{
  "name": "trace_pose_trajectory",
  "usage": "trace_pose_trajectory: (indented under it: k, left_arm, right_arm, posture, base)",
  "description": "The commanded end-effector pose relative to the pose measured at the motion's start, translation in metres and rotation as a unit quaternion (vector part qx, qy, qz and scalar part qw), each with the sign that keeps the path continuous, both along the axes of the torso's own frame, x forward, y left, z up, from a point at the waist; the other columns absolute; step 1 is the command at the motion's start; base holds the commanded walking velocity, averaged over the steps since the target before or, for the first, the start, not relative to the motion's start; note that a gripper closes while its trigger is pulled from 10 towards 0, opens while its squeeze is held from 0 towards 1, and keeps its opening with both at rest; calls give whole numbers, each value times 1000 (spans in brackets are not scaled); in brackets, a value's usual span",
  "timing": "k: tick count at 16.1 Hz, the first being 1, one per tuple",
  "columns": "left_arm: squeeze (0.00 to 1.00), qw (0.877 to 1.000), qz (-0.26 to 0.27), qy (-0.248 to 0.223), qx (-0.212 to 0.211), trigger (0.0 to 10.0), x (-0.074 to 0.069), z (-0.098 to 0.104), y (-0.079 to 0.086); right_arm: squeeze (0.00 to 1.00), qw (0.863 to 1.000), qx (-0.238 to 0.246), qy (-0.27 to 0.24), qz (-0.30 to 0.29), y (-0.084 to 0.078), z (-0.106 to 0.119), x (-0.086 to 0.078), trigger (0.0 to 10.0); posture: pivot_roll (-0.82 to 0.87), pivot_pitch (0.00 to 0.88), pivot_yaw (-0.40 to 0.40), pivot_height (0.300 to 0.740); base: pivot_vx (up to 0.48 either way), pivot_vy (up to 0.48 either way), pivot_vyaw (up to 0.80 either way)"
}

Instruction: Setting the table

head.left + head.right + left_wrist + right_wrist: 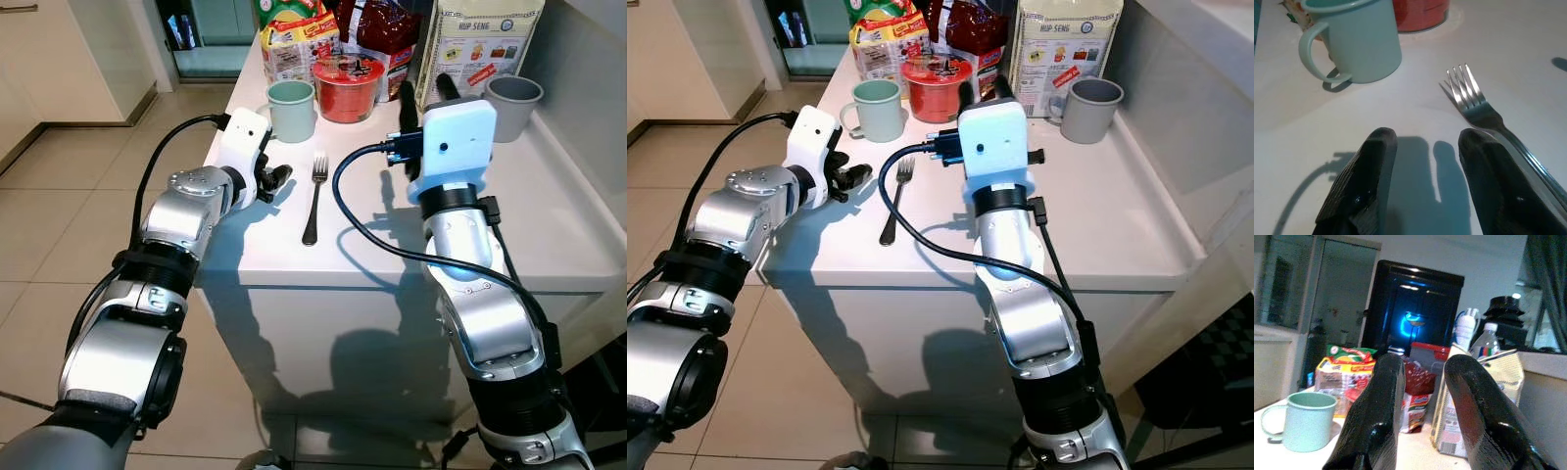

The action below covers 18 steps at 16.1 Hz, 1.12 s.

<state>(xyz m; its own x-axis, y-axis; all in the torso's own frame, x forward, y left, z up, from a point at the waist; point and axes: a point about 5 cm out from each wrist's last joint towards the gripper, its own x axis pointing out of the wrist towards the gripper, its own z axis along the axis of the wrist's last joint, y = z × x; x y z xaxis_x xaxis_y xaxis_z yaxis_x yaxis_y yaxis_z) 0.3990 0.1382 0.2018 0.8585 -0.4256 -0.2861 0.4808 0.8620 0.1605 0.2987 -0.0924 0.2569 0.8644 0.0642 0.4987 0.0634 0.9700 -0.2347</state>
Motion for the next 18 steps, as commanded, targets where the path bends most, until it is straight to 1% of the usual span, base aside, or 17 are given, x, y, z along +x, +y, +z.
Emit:
trace_pose_trajectory:
  k: [1,3,4,7,8,10,11,12,13,14,16,17,18]
  left_arm:
    - [961,1000,-12,-17,11,10000,3,8,-5]
    - [961,1000,-16,-19,14,10000,5,8,-6]
    - [0,1000,-16,-18,15,10000,5,8,-7]
    - [0,999,-32,-2,28,10000,6,1,-16]
    - [0,999,-36,0,30,10000,6,0,-19]
    - [0,999,-39,1,30,10000,6,0,-22]
    - [0,999,-40,0,29,10000,7,0,-23]
    - [0,999,-40,-1,29,10000,8,1,-23]
    - [0,999,-39,-1,30,10000,8,0,-22]
    - [0,999,-37,1,30,10000,8,-1,-21]
    - [0,999,-33,2,29,10000,8,-4,-20]
    - [0,999,-32,3,29,10000,8,-5,-20]
    - [0,999,-31,3,28,10000,9,-6,-21]
  right_arm:
    - [0,999,0,-42,-10,-1,16,-5,10000]
    - [0,999,-2,-52,-16,-2,19,-7,10000]
    - [0,998,-3,-55,-19,-3,20,-7,10000]
    - [0,997,1,-64,-30,-5,25,-6,10000]
    - [0,998,7,-52,-30,-6,22,-4,10000]
    - [0,999,29,-14,-7,-8,14,-1,10000]
    - [0,998,55,33,15,-18,4,3,10000]
    - [0,996,64,51,20,-28,-2,4,10000]
    - [0,996,68,56,25,-37,-4,2,10000]
    - [0,994,85,53,36,-46,-4,-2,10000]
    - [0,993,93,65,36,-57,-10,-9,10000]
    - [0,993,90,69,36,-62,-14,-14,10000]
    - [0,992,86,84,48,-66,-21,-21,10000]
  posture:
    - [44,8,98,740]
    - [44,7,98,740]
    - [45,5,101,740]
    - [45,0,110,740]
    - [44,0,112,740]
    - [40,0,114,740]
    - [32,0,114,740]
    - [32,0,114,740]
    - [18,0,115,740]
    - [3,0,112,740]
    - [-19,0,109,740]
    - [-27,0,109,740]
    - [-43,0,109,740]
  base:
    - [0,0,0]
    - [0,0,0]
    - [0,0,0]
    - [0,0,0]
    - [0,0,0]
    - [0,0,0]
    - [0,0,0]
    - [0,0,0]
    - [0,0,0]
    - [0,0,0]
    - [0,0,0]
    - [0,0,0]
    - [0,0,0]
